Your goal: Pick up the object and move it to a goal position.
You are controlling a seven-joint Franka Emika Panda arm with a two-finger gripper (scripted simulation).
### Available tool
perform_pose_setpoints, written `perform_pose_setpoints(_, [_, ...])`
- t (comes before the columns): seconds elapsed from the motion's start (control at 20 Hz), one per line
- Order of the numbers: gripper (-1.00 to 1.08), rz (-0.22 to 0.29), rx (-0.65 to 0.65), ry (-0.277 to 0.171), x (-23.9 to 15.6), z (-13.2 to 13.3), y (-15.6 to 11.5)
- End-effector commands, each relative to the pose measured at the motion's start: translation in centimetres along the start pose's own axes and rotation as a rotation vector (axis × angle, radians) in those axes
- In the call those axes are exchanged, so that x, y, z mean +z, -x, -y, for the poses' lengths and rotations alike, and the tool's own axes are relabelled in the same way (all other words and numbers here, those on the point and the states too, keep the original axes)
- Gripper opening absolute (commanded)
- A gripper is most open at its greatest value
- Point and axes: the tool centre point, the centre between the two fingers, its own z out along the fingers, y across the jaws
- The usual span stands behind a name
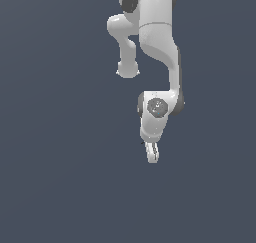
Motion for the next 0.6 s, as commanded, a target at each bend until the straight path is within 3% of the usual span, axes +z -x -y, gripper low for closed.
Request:
perform_pose_setpoints(0.0, [-1.0,0.0,0.0,0.0,0.04,0.02,0.02])
perform_pose_setpoints(0.55, [-1.0,0.0,0.0,-0.001,-0.29,0.12,-0.8])
